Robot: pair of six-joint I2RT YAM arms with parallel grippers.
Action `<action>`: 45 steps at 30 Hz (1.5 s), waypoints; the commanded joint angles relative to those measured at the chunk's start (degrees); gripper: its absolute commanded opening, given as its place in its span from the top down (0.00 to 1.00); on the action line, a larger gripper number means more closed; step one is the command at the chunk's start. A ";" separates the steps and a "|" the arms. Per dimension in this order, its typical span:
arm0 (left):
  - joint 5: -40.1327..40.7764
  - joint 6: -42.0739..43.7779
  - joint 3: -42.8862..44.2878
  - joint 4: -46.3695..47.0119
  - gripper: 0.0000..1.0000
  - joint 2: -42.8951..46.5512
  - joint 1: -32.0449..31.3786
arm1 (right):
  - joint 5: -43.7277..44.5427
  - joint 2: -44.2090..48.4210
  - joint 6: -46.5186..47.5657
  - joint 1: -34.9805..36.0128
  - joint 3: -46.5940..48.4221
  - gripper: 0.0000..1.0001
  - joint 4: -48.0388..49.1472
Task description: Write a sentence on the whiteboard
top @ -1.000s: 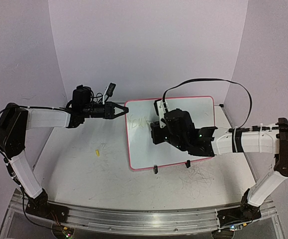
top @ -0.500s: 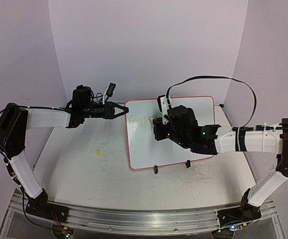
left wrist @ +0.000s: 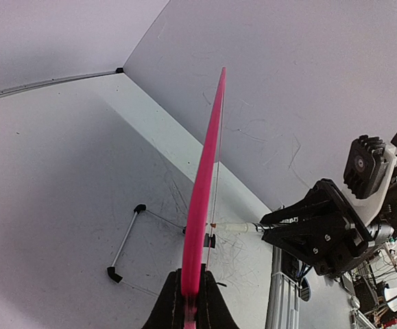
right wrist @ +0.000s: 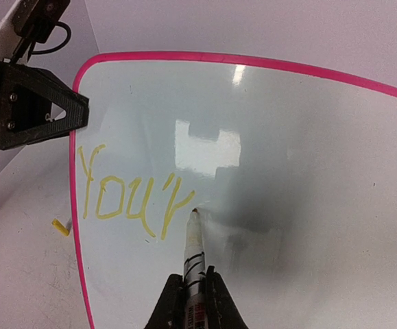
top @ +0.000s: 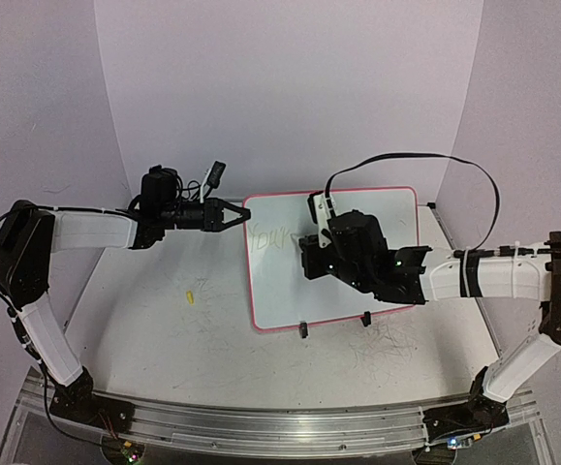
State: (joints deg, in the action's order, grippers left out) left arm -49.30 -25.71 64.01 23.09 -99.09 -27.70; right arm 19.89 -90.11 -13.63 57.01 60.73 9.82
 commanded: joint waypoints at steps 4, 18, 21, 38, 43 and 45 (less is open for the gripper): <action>-1.36 -0.12 0.58 0.19 0.98 -0.15 -1.32 | 3.26 -0.65 -1.02 -0.18 0.33 1.00 1.02; -1.39 -0.12 0.62 0.18 0.98 -0.27 -1.47 | 6.12 -0.47 -1.53 -0.69 1.23 1.00 0.29; -1.39 -0.12 0.59 0.19 0.98 -0.24 -1.48 | 6.40 -0.78 -1.13 -0.82 1.70 1.00 0.87; -1.37 -0.05 0.59 0.19 0.98 0.01 -1.52 | 4.45 -2.71 0.93 -0.84 3.68 1.00 2.13; -1.33 -0.03 0.59 0.20 0.98 -0.05 -1.47 | 2.58 -2.31 -0.46 -0.78 2.13 1.00 1.78; -1.31 -0.06 0.63 0.20 0.98 0.00 -1.49 | 2.03 -2.12 -1.08 -0.56 1.29 1.00 1.55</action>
State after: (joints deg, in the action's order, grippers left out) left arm -49.06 -25.74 64.01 23.03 -99.09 -27.70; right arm 23.51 -91.70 -13.48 56.75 62.37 11.11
